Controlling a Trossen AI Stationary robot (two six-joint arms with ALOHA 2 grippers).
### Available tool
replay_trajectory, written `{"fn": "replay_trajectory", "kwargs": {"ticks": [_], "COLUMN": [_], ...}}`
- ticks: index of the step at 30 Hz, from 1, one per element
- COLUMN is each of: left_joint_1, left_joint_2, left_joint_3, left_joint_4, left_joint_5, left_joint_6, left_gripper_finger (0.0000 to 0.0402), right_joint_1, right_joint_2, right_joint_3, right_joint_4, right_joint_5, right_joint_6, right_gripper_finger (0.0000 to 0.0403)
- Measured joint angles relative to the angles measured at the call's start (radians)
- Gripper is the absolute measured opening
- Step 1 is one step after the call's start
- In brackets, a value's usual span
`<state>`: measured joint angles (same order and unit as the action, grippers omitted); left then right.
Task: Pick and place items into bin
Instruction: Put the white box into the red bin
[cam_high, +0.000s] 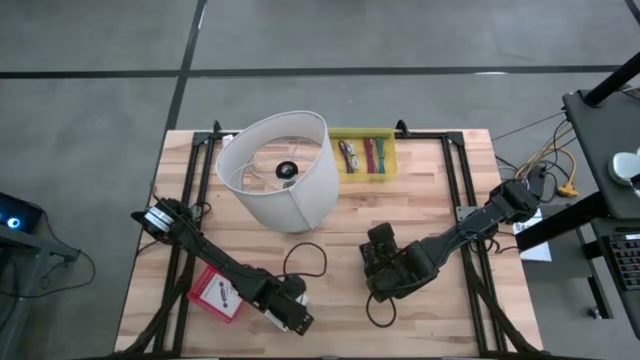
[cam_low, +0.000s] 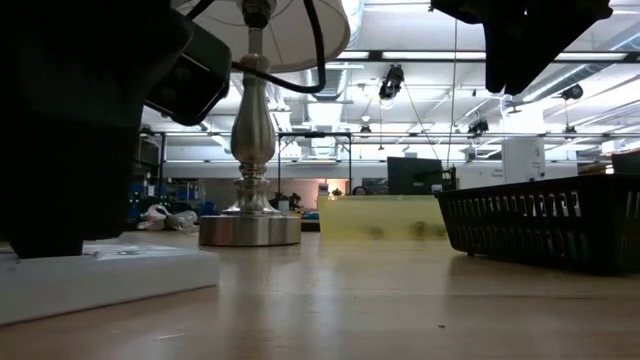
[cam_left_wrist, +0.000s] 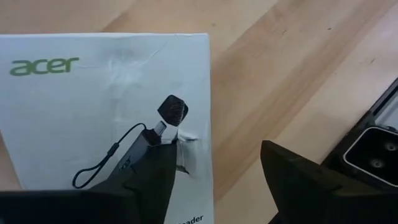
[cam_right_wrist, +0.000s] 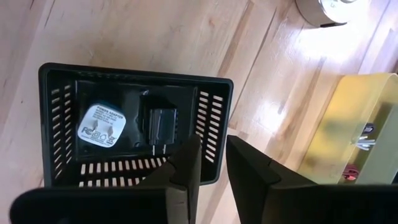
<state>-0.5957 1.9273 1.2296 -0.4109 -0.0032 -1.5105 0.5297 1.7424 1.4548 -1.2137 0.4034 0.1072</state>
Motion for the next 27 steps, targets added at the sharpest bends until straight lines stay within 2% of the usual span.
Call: {"fn": "replay_trajectory", "kwargs": {"ticks": [4,10,16,27], "left_joint_1": [0.000,0.000,0.003,0.001], "left_joint_2": [0.001,0.029,0.086,0.096], "left_joint_3": [-0.006,-0.012,-0.014,-0.022], "left_joint_4": [-0.014,-0.043,-0.020,-0.003], "left_joint_5": [0.002,0.004,0.057,0.056], "left_joint_6": [0.002,0.010,0.020,0.026], "left_gripper_finger": [0.0201,0.0152,0.0113,0.0101], "right_joint_1": [-0.001,-0.001,0.000,0.000], "right_joint_2": [0.000,0.000,0.000,0.000], "right_joint_3": [0.000,0.000,0.000,0.000], "right_joint_4": [0.000,0.000,-0.001,-0.002], "right_joint_5": [0.000,0.020,0.020,0.019], "right_joint_6": [-0.011,-0.014,-0.013,-0.014], "right_gripper_finger": [0.0066,0.0061,0.0060,0.0057]}}
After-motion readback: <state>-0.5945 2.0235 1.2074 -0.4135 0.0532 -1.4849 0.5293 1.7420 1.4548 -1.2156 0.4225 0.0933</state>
